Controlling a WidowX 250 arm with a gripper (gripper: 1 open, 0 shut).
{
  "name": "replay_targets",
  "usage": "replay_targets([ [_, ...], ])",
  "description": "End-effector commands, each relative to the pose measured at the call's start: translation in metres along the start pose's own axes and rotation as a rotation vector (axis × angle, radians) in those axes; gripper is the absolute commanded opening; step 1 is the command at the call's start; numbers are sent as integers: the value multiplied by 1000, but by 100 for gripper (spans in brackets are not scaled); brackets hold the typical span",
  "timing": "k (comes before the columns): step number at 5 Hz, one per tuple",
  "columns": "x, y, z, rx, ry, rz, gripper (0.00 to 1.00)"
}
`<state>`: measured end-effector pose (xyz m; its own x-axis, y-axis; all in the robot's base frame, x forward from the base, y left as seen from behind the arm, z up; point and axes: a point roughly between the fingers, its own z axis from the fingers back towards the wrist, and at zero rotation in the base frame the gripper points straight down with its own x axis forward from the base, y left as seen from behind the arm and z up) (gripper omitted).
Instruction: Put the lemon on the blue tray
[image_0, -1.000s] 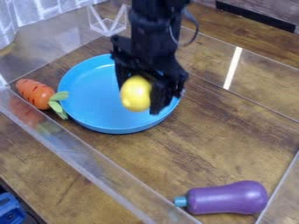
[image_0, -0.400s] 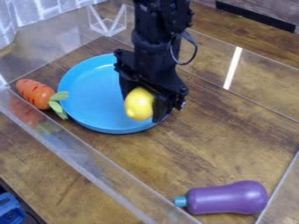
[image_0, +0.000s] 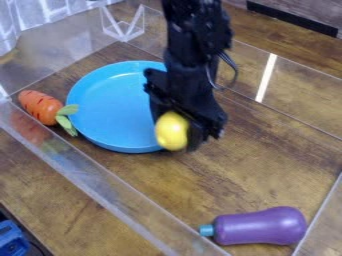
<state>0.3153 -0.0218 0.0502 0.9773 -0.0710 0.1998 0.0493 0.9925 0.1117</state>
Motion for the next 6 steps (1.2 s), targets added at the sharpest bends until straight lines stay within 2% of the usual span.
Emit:
replay_targets([
  [1,2,-8,2,-22,-59,-68,0],
  [2,-2,-8,-5,-30,-74,-127,0],
  [3,-3,-2,-4,-28,-81,-130,0],
  [5,2,7,9,-28,-97,-141,0],
  [6,7,18,2,-11,-100,-89,0],
])
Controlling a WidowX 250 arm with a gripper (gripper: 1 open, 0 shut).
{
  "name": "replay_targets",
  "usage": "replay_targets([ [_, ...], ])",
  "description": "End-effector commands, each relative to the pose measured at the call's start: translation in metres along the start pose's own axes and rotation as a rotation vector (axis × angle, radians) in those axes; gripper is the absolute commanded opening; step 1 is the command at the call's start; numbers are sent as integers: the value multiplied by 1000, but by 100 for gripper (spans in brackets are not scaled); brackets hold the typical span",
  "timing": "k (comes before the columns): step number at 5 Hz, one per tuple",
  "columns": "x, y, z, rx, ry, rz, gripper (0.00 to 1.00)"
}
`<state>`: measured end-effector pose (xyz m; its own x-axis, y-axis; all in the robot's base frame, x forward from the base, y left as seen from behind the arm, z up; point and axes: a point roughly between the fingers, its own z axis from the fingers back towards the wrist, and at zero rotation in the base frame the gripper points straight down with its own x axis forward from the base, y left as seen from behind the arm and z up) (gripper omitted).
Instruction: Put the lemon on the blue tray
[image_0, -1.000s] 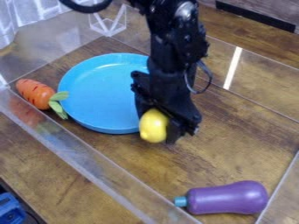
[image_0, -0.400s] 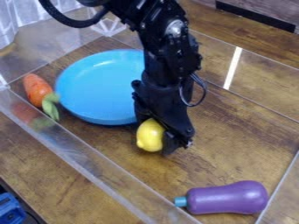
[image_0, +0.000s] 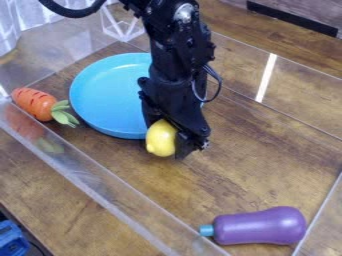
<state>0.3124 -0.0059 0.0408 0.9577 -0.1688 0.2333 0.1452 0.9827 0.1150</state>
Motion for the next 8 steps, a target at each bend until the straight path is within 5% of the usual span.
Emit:
replay_targets([
  [1,13,14,23,29,-41,24,0],
  [2,17,21,28,50,-31,40,0],
  [4,40,63,62,106,-77,166,0],
  [5,36,93,73,125,-84,235,0],
  [8,24,137,34,157,-67,258,0],
])
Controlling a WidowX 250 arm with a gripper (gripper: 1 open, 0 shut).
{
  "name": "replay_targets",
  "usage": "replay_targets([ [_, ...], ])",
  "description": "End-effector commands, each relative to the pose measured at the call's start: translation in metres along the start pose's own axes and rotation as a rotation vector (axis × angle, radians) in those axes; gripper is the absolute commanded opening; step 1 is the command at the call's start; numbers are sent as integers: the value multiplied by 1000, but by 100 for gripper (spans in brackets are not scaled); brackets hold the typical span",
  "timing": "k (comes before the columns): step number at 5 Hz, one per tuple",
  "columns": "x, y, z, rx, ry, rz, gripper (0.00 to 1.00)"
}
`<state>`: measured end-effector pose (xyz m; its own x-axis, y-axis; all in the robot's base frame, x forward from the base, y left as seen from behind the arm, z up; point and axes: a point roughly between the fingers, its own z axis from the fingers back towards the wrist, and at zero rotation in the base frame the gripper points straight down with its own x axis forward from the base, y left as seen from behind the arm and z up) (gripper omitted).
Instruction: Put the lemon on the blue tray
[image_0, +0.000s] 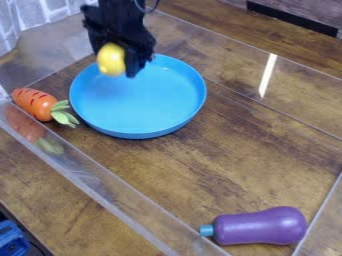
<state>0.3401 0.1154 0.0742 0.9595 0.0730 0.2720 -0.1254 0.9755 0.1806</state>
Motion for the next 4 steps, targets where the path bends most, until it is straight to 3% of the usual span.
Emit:
replay_targets([
  [1,8,4,14,5,-75,-21,0],
  [3,4,-8,11,-8,-102,-93,0],
  [4,-6,-3,9,3,-109,-75,0],
])
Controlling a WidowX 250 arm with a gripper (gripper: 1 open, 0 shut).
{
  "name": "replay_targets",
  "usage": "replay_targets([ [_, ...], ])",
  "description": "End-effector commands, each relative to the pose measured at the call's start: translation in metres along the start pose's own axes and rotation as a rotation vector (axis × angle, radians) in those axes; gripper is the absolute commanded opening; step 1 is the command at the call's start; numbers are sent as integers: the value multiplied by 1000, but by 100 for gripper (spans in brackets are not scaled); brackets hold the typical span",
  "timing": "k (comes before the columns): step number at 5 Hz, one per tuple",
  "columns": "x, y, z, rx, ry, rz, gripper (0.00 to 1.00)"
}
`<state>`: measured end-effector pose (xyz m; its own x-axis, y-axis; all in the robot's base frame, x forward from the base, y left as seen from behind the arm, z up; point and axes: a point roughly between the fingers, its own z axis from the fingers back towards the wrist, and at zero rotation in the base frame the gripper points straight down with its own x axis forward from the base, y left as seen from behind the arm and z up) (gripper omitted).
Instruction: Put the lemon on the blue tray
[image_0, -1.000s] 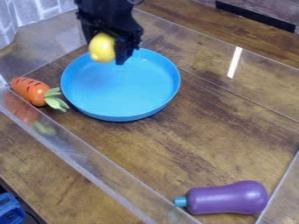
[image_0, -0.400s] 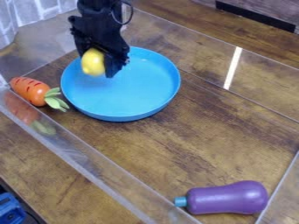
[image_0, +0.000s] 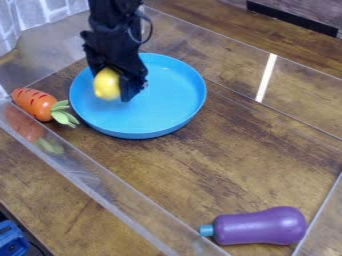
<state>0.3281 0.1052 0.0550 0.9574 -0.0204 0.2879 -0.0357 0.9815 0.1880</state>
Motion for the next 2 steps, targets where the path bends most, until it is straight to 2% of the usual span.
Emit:
replay_targets([
  [1,0,13,23,41,-87,34,0],
  [2,-4,8,21,56,-101,48,0],
])
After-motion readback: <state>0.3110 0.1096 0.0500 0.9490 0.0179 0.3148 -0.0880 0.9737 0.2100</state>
